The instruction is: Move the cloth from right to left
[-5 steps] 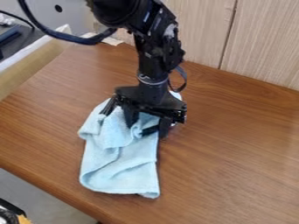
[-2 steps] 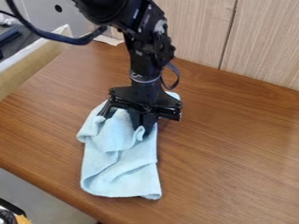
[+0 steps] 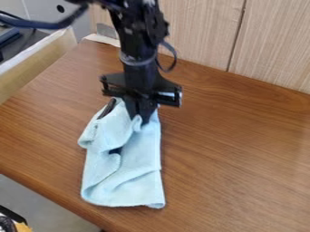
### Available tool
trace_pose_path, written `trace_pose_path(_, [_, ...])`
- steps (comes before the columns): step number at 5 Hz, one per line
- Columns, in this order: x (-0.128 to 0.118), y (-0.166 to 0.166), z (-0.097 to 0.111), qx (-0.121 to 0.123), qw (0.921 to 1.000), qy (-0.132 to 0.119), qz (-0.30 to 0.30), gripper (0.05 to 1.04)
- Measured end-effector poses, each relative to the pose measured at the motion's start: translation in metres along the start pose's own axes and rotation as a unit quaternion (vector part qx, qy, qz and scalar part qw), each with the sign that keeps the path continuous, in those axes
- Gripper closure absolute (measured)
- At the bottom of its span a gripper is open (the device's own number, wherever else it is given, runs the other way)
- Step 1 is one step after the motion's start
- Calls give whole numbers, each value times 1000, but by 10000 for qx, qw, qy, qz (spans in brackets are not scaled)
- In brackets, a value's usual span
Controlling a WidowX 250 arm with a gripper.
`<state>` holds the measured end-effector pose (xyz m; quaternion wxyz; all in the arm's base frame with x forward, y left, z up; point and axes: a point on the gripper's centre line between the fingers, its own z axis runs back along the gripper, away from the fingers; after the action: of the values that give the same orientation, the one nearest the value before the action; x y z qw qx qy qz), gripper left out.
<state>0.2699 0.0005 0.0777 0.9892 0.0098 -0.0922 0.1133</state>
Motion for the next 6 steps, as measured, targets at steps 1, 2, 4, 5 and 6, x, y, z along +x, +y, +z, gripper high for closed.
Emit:
trace_pose_path(1, [13, 12, 11, 61, 9997, -115, 194, 1016])
trace_pose_path(2, [35, 31, 27, 63, 9980, -324, 531, 1016])
trace_pose_path(4, [73, 85, 35, -20, 9882, -402, 1476, 1016])
trace_pose_path(5, [84, 111, 22, -82, 9810, -245, 1924, 1016])
trace_pose_path(6, [87, 134, 0, -73, 9736, 14, 2279, 1016])
